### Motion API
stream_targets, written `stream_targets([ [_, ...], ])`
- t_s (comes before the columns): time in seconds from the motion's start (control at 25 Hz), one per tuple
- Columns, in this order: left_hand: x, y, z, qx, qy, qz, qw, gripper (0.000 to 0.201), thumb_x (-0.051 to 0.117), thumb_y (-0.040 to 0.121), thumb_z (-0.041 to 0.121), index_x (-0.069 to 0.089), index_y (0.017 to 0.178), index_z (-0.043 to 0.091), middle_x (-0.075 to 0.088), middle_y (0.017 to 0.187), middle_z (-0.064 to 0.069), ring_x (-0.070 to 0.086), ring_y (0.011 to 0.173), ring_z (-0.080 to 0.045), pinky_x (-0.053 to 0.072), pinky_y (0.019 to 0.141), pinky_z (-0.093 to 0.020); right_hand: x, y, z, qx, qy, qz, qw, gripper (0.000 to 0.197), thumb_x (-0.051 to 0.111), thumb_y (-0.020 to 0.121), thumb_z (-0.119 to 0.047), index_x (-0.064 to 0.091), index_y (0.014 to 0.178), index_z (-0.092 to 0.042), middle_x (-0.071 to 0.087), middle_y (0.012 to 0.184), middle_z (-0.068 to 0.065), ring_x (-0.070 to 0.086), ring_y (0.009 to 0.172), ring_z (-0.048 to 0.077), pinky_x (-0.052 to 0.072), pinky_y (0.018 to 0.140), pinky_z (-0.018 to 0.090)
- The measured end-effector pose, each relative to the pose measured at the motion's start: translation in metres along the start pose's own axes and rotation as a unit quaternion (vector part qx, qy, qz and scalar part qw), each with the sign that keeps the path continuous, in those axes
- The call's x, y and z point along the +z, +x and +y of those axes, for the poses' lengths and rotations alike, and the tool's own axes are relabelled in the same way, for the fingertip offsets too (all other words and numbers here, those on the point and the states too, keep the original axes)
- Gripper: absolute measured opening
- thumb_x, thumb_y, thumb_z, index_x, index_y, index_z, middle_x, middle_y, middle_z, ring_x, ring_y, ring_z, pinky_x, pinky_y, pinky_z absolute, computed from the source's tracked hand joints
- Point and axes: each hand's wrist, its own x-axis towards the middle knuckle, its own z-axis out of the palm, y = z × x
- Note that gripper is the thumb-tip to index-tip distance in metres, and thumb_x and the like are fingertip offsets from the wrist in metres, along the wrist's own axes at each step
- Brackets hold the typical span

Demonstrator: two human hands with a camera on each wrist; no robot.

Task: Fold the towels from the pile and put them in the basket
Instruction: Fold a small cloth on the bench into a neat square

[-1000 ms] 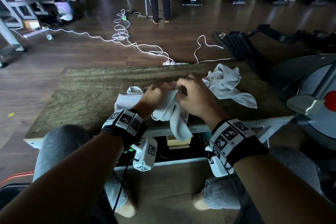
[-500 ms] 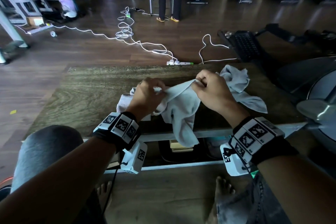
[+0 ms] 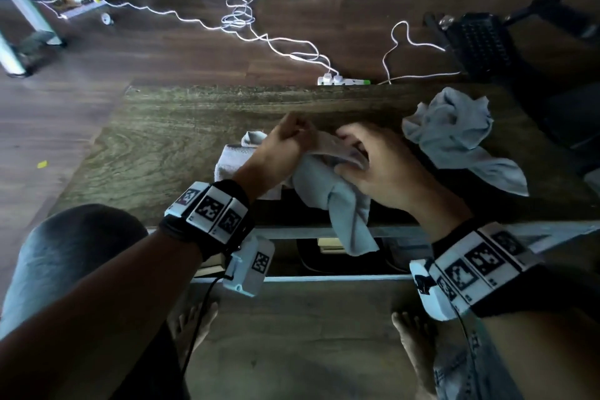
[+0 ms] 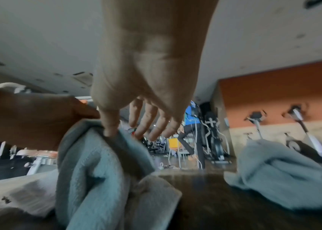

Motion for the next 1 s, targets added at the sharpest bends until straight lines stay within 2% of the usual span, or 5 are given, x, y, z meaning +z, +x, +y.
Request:
stream_targets([
  [0.24,0.002,0.006,-0.001,0.018,0.064,-0.079,0.995,0.038,0.062,0.080,0.016,0.037,0.105,0.003,0.053,0.084,-0.003,0.047,0.073,-0.008,0.041,0.061,-0.024,0.006,0.028,0.006,-0.041,-0.054,0.018,0.998,0.022,0.069,0.082,-0.028,0.066,0.104,-0.027,0.066,0.100,-0.011,0.063,0.093,0.009,0.054,0.078,0.038],
  [0.52,-0.007,0.000,-0.005,0.087,0.118,-0.103,0.984,0.044,0.062,0.080,-0.009,0.030,0.103,0.010,0.047,0.080,0.008,0.044,0.061,0.008,0.036,0.056,-0.007,0.024,0.030,-0.009,-0.033,-0.088,-0.027,0.995,0.017,0.067,0.079,-0.030,0.057,0.089,-0.021,0.064,0.084,-0.006,0.063,0.076,0.018,0.053,0.061,0.038],
  [0.76,-0.020,0.000,-0.013,0.131,0.213,0.030,0.968,0.015,0.062,0.083,0.014,0.055,0.096,0.012,0.065,0.086,0.001,0.060,0.076,-0.016,0.049,0.070,-0.028,0.022,0.031,-0.021,-0.046,-0.066,0.048,0.996,0.013,0.055,0.091,-0.033,0.060,0.091,-0.021,0.063,0.072,-0.004,0.060,0.065,0.016,0.052,0.060,0.038],
  [0.88,-0.032,0.002,-0.018,0.146,0.262,0.090,0.950,0.013,0.066,0.082,0.028,0.067,0.084,0.016,0.066,0.081,0.004,0.061,0.071,-0.011,0.046,0.066,-0.015,0.017,0.031,-0.026,-0.020,-0.039,0.093,0.995,0.016,0.050,0.094,-0.034,0.057,0.091,-0.019,0.055,0.065,-0.006,0.056,0.062,0.017,0.047,0.059,0.035],
  [1.0,-0.038,0.004,-0.019,0.134,0.195,0.085,0.968,0.020,0.061,0.087,0.031,0.064,0.077,0.014,0.063,0.071,0.005,0.057,0.067,-0.006,0.050,0.068,-0.025,0.013,0.030,-0.023,-0.026,-0.060,0.168,0.984,0.017,0.050,0.094,-0.030,0.057,0.090,-0.016,0.052,0.073,-0.008,0.058,0.071,0.020,0.044,0.063,0.034],
])
